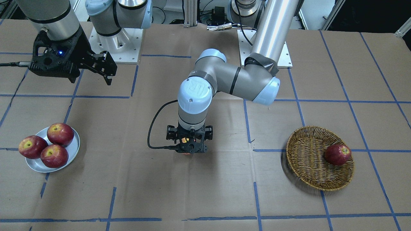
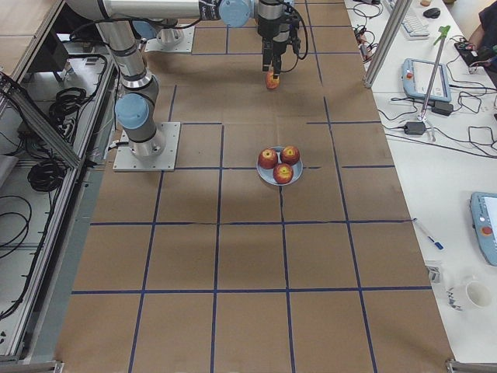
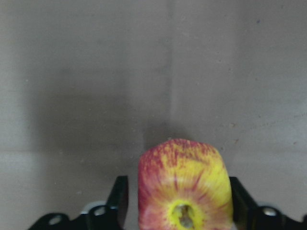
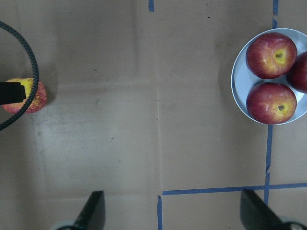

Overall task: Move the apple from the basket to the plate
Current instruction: 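Raise the left gripper back toward the basket while the right gripper reaches toward the apple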

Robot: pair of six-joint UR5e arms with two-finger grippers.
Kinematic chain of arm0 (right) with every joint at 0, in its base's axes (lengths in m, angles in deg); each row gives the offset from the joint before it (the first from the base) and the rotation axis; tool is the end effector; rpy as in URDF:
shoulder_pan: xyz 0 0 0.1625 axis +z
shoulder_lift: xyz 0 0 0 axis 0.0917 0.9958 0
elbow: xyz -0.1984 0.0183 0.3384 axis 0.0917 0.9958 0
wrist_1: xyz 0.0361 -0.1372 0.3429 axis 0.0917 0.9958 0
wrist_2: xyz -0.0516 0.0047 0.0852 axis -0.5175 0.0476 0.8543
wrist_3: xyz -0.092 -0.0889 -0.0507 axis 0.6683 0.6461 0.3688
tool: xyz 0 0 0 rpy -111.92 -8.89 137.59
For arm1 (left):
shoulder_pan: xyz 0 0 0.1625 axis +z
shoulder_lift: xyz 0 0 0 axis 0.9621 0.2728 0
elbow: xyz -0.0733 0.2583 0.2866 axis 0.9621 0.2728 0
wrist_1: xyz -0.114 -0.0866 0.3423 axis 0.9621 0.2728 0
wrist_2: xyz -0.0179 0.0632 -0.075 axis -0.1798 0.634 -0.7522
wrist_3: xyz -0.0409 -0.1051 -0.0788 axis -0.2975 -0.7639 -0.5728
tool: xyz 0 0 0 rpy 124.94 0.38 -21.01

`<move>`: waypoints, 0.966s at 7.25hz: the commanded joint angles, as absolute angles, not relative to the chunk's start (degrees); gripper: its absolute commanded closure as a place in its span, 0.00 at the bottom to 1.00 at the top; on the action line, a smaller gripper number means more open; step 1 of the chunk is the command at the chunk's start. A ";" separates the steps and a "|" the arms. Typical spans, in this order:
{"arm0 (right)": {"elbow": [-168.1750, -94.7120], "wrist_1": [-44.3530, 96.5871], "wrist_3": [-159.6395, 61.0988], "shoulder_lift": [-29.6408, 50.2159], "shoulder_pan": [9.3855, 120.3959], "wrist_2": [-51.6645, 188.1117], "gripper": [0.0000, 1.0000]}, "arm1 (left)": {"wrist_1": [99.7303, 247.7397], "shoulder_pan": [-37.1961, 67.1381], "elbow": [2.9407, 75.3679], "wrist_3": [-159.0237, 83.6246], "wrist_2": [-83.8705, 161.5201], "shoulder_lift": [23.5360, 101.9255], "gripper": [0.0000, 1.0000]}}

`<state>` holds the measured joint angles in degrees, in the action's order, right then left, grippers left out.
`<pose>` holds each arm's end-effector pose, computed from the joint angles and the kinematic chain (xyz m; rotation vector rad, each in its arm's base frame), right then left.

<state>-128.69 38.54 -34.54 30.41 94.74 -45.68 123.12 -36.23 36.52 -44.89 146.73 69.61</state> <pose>0.1272 -0.4453 0.4144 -0.0622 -3.1253 -0.0285 -0.3381 -0.5016 0.2307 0.0415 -3.0848 -0.0472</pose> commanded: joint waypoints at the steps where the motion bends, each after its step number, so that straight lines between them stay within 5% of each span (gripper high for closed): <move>1: -128.62 38.58 -34.53 30.39 94.73 -45.59 0.00 | 139.63 -33.78 30.23 -44.33 146.67 61.27 0.02; 3: -128.54 38.67 -34.70 30.57 94.82 -45.50 0.00 | 152.58 -31.76 23.71 -34.29 147.45 56.26 0.02; 7: -128.01 40.77 -40.63 29.44 96.57 -41.46 0.00 | 159.32 -15.42 24.47 -14.13 147.37 49.38 0.02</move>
